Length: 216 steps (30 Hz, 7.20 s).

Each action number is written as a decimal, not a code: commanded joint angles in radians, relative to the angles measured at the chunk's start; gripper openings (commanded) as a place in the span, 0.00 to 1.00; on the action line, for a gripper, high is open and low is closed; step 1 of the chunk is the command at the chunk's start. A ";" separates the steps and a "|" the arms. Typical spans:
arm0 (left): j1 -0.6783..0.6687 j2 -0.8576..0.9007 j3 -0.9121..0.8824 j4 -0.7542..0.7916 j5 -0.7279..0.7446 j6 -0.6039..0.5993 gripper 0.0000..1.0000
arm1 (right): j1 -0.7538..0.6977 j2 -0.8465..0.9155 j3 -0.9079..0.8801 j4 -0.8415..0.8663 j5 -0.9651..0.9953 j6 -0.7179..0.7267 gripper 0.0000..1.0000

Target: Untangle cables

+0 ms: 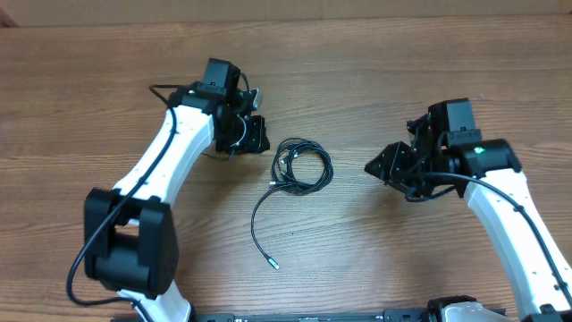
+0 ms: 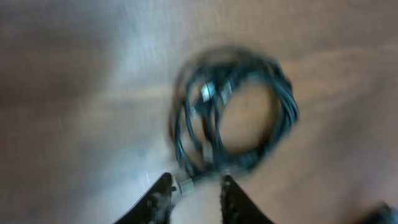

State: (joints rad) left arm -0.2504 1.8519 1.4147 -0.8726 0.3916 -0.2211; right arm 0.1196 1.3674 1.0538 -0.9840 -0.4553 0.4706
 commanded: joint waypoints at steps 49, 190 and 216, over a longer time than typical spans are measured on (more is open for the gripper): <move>-0.183 0.204 -0.012 0.152 -0.148 0.195 0.37 | 0.408 0.279 -0.277 0.749 0.377 0.438 0.41; -0.156 0.240 -0.017 0.124 -0.080 0.361 0.04 | 0.367 0.186 -0.117 0.524 0.104 -0.350 0.57; 0.068 0.240 0.014 -0.038 0.120 0.586 0.06 | 0.609 0.444 0.097 0.528 0.186 -0.377 0.44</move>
State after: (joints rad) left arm -0.1925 2.0766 1.4090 -0.9066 0.3927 0.3042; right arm 0.7151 1.8114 1.1442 -0.4717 -0.2867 0.0574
